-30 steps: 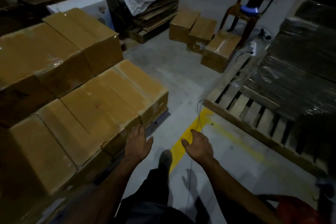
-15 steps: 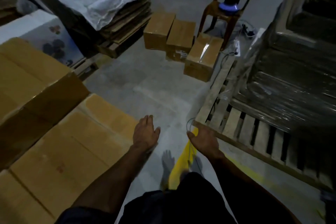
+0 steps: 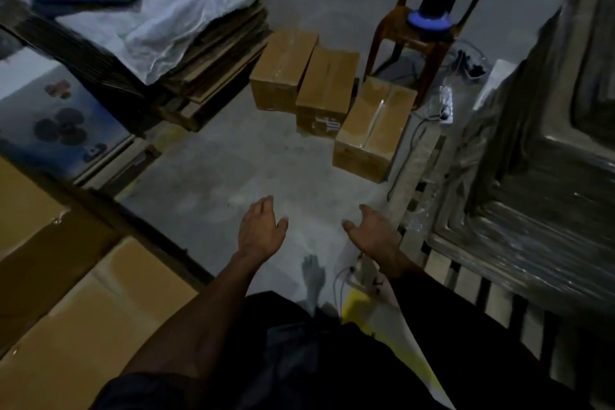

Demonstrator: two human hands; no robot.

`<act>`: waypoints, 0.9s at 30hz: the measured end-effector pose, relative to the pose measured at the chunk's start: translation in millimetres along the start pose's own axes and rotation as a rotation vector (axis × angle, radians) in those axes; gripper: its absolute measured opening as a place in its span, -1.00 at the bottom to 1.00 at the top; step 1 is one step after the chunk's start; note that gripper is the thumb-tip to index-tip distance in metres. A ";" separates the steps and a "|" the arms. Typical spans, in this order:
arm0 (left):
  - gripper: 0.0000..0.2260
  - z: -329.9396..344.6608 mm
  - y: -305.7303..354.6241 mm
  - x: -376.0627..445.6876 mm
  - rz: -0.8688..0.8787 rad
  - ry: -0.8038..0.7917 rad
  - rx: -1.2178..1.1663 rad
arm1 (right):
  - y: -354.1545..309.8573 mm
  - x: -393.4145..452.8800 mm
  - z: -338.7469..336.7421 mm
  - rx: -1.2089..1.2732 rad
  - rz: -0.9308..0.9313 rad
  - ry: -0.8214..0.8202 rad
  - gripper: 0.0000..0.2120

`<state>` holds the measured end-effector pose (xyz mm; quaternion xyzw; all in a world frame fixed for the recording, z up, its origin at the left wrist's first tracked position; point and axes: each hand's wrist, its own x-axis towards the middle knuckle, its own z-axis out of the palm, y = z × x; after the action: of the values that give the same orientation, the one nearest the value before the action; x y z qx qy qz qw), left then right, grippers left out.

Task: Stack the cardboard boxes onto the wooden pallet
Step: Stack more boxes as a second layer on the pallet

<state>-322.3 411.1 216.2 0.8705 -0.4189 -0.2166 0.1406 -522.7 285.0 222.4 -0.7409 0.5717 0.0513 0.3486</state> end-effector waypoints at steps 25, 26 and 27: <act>-0.38 16.7 179.3 501.1 0.258 -0.377 -0.020 | -27.6 375.9 -169.2 0.458 0.369 0.225 -0.21; -0.37 27.4 184.1 514.7 0.191 -0.378 -0.089 | -19.8 391.9 -169.2 0.497 0.370 0.225 -0.20; -0.35 40.1 185.9 526.8 0.116 -0.376 -0.166 | -9.8 407.6 -166.4 0.516 0.373 0.229 -0.15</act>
<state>-173.9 -121.0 124.1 0.7747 -0.4680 -0.4004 0.1432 -428.7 -140.4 158.4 -0.5119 0.7269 -0.1158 0.4429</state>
